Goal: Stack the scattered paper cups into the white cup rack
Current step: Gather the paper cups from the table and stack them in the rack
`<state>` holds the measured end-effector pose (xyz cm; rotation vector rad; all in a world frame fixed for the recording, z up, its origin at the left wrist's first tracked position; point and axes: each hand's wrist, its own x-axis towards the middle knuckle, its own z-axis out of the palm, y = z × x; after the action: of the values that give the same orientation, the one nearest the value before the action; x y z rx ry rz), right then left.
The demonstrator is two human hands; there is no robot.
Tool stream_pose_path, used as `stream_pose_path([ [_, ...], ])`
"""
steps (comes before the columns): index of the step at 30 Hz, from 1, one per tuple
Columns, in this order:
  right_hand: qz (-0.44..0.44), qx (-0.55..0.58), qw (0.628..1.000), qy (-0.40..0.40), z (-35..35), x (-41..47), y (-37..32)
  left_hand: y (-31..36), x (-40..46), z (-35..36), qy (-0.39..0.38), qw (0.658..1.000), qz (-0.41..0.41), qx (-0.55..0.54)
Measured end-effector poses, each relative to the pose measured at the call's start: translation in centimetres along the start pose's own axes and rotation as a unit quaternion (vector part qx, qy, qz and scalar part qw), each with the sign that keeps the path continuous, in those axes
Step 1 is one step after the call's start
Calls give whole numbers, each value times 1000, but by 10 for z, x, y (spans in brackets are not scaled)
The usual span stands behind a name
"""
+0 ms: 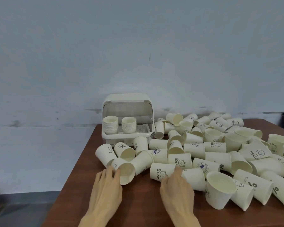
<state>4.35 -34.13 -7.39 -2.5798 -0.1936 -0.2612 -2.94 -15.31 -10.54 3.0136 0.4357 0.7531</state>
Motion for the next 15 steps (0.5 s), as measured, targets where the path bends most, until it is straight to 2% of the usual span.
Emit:
stream_pose_path([
  [7,10,-15,1000,-18,1,4,-1,6,-2,-10,9,1000,4,-14],
  [15,-24,46,999,1,10,5,-3,14,-10,-21,45,998,6,-38],
])
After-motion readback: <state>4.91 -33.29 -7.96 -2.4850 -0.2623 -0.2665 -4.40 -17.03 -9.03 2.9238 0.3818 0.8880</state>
